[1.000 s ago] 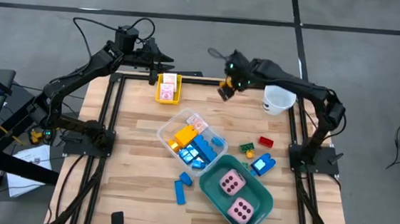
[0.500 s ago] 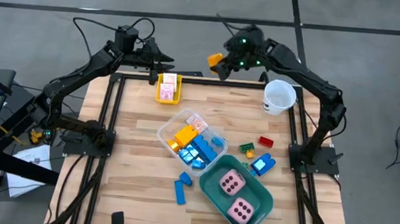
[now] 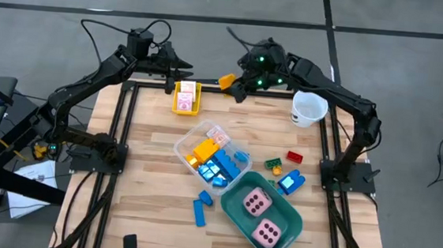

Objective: Pick & Place Toys
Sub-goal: Put the yellow game piece into the transparent bin

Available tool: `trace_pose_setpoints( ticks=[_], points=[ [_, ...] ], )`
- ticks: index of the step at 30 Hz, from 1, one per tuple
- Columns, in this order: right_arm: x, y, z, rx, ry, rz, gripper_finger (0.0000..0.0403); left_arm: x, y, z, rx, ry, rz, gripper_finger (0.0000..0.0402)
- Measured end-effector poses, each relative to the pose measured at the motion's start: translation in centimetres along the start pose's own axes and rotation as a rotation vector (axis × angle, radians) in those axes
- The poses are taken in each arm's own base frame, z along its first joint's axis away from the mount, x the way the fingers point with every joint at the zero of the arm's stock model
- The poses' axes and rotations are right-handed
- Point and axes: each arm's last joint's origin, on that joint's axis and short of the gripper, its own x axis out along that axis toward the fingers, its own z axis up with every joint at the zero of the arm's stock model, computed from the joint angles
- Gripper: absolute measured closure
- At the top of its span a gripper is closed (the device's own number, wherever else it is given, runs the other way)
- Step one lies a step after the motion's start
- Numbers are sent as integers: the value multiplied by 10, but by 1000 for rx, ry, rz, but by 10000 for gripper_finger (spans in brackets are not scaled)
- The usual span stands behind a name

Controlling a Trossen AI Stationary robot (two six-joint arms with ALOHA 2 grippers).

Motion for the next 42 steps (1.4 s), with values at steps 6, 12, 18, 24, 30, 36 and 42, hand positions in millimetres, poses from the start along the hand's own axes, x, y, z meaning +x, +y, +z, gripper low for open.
trace_pose_setpoints(
  ticks=[6, 12, 18, 24, 30, 36, 42],
  points=[
    [8, 41, -15, 26, 3, 45, 138, 0, 0, 0, 1, 0, 0, 275],
    [17, 82, -37, 67, 25, 41, 138, 0, 0, 0, -6, 4, -2, 275],
    [23, 107, -64, 122, 56, -15, 138, 1, -2, -2, -104, 23, -12, 275],
    [18, 134, -87, 177, 91, -37, 138, 7, -13, 1, -190, 24, -55, 275],
    [11, 162, -116, 231, 35, -136, 138, 16, -30, 6, -190, 25, -123, 275],
    [30, 163, -146, 353, 54, -189, 138, 24, -49, 11, -191, 28, -192, 275],
    [55, 141, -161, 435, 63, -231, 138, 27, -59, 13, -184, 42, -223, 275]
  ],
)
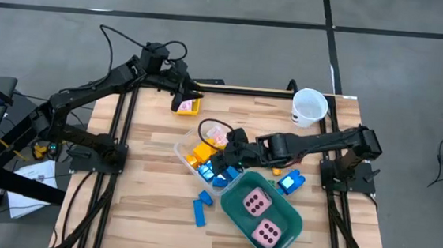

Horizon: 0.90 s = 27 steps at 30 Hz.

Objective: Pick & Place Toys
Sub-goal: Put the yellow game piece into the transparent bin

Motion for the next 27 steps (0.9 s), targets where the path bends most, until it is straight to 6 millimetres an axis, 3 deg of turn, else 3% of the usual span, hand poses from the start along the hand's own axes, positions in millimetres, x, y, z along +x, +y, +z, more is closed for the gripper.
trace_pose_setpoints(
  ticks=[6, 11, 13, 15, 17, 21, 27],
  points=[
    [20, -10, 13, 53, 2, 43, 138, -5, 1, -3, -13, 37, 74, 275],
    [35, -8, 19, 66, 23, 61, 138, -15, 3, 0, 8, 25, 158, 275],
    [48, 1, 23, 86, 22, 110, 138, -20, 4, 1, 36, 17, 172, 275],
    [62, -7, 18, 70, 79, 20, 138, -24, 5, 2, 54, 7, 187, 275],
    [77, 1, 18, 91, 87, 43, 138, -27, 6, 2, 52, 5, 203, 275],
    [85, 10, 21, 79, 124, 25, 138, -32, 8, 3, 52, -2, 240, 275],
    [92, 4, 19, 46, 179, -113, 138, -33, 9, 2, 48, 4, 251, 275]
  ],
)
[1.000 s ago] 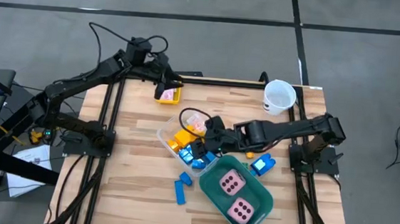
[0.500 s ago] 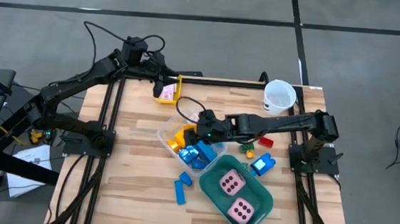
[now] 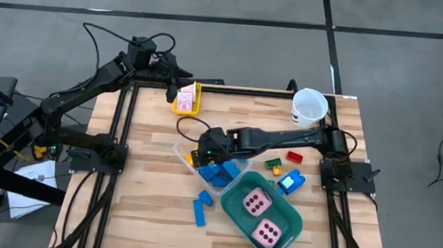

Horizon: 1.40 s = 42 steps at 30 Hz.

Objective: Pick & Place Toys
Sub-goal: Put the yellow game piece into the transparent bin, then put the blue game piece into the transparent bin

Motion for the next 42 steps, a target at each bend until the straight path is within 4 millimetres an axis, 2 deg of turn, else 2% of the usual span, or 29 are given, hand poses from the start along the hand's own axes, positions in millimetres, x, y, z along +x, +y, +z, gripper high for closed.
trace_pose_setpoints(
  ticks=[18, 31, 42],
  points=[
    [3, -11, -4, -8, 9, -112, 138, 0, -1, -3, -15, 33, -7, 275],
    [2, -11, -4, -29, -13, -116, 134, 0, -1, -3, -18, 33, -8, 275],
    [2, -8, -9, -41, -10, -109, 42, 0, -1, -3, -25, 33, -8, 275]
  ],
)
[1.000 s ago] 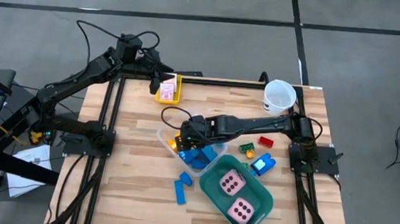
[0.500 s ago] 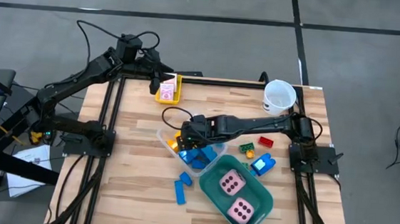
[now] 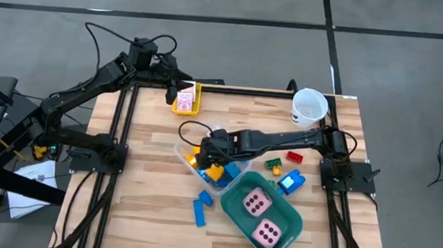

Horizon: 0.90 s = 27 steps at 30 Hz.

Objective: Pick & Place Toys
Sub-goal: Put the blue game piece into the transparent bin

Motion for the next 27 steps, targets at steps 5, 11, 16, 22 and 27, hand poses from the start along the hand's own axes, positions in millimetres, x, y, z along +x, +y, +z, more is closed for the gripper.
trace_pose_setpoints(
  ticks=[5, 11, 16, 22, 27],
  points=[
    [-4, 4, -5, -13, -25, -1, 29, 0, 0, 0, -1, 0, 0, 275],
    [-28, 21, -8, -65, -102, 51, 29, 0, -1, 0, 0, 1, -2, 275],
    [-56, 29, -7, -88, -172, 42, 28, 0, -1, -1, -4, 10, -5, 275],
    [-94, 30, -11, -125, -258, -23, 28, -4, -4, -4, -11, 43, -14, 275],
    [-123, 22, -14, -149, -306, -118, 28, -12, -8, -3, -8, 41, -13, 275]
  ],
)
